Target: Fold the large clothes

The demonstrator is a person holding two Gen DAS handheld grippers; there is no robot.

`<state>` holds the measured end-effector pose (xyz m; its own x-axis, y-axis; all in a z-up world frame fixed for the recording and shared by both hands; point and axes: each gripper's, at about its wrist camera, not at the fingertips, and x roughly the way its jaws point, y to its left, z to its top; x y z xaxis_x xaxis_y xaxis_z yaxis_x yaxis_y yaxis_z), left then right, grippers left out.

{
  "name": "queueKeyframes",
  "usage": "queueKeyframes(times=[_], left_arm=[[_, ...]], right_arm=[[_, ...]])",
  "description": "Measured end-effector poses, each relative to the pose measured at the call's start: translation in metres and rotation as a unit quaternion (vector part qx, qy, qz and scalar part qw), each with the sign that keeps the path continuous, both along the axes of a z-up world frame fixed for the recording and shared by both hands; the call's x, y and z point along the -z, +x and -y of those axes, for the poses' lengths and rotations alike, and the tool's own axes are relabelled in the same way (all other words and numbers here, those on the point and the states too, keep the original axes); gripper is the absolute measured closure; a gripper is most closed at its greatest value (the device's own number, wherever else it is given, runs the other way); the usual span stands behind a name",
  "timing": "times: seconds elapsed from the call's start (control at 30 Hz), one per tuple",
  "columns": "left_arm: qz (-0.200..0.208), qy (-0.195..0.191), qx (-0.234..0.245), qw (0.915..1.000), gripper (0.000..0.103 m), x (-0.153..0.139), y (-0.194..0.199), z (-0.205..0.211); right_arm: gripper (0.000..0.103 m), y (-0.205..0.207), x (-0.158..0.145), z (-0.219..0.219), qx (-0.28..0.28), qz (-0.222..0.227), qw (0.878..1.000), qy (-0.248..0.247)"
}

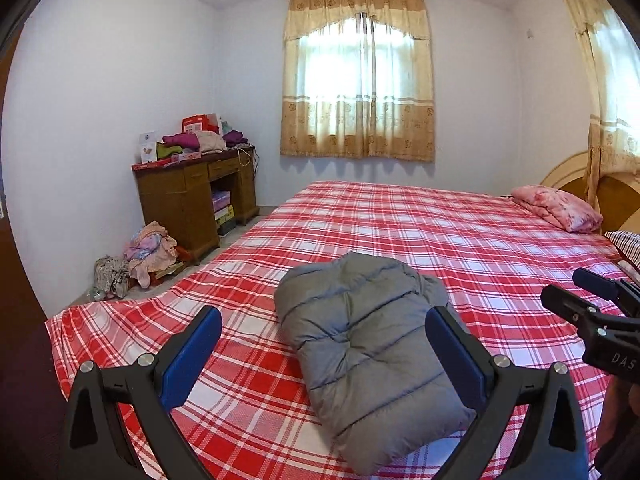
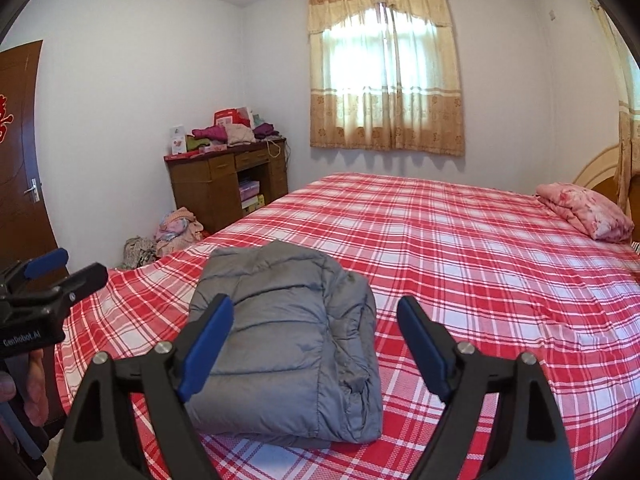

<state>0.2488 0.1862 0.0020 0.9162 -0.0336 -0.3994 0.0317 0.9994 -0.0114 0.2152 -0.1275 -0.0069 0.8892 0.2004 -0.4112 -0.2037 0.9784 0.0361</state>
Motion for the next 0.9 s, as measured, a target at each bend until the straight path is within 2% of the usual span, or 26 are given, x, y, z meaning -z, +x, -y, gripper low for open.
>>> queueKeyframes(times=[0.9], left_arm=[[-0.002, -0.017, -0.002, 0.9999, 0.001, 0.0054, -0.0030, -0.0018]], right_arm=[[0.017, -0.0087, -0.0001, -0.0010, -0.005, 0.000, 1.000, 0.002]])
